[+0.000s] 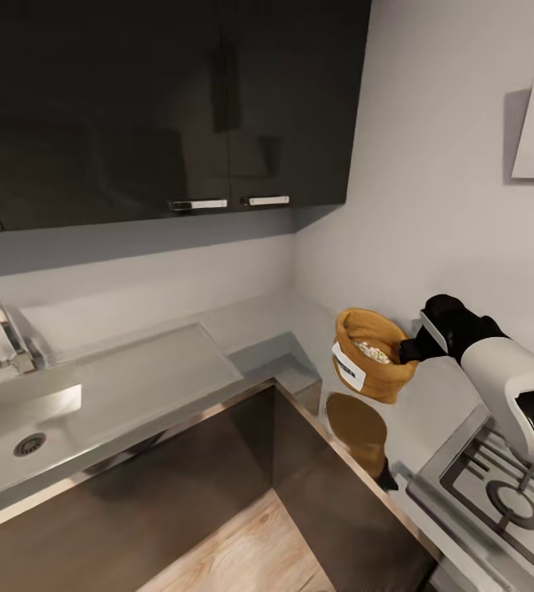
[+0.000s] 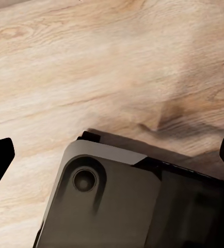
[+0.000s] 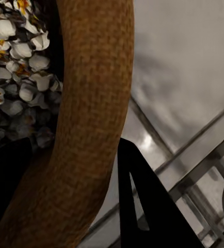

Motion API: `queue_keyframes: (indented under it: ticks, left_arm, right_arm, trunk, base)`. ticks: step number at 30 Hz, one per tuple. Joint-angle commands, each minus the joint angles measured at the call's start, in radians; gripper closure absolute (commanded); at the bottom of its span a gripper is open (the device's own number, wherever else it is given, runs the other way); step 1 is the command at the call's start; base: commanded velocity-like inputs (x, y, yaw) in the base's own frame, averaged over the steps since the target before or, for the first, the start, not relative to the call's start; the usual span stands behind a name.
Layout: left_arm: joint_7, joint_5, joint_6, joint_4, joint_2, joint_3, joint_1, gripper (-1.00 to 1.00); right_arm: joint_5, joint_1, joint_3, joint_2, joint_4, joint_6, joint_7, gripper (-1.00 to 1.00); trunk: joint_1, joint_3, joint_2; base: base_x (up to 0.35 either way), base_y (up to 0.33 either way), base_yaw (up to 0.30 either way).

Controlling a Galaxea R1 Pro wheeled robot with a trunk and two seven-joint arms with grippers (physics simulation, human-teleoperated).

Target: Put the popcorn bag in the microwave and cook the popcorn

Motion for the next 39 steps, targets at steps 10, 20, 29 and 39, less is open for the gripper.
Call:
queue_keyframes:
  ticks: [10, 20, 29, 39]
  left_arm:
    - [0.0, -0.006, -0.003, 0.001, -0.001, 0.002, -0.001, -1.0]
    - [0.0, 0.003, -0.003, 0.001, -0.001, 0.005, -0.001, -1.0]
    - [0.0, 0.004, -0.003, 0.001, -0.001, 0.005, -0.001, -1.0]
    - [0.0, 0.004, -0.003, 0.001, -0.001, 0.004, -0.001, -1.0]
  right_arm:
    - [0.005, -0.001, -0.051, -0.001, -0.001, 0.004, 0.002, 1.0]
    - [0.007, 0.0, -0.104, -0.001, -0.001, 0.004, -0.023, 1.0]
    - [0.008, 0.001, -0.104, -0.001, 0.0, 0.004, -0.058, 1.0]
    - [0.008, -0.001, -0.105, -0.001, 0.0, 0.004, -0.097, 1.0]
  trunk:
    - [0.001, -0.002, -0.002]
    - [0.001, -0.002, -0.002]
    - [0.001, -0.002, -0.002]
    - [0.001, -0.002, -0.002]
  base:
    - [0.0, 0.0, -0.3]
    - [-0.121, 0.036, -0.3]
    - [-0.326, 0.116, -0.3]
    - [-0.331, 0.113, -0.3]
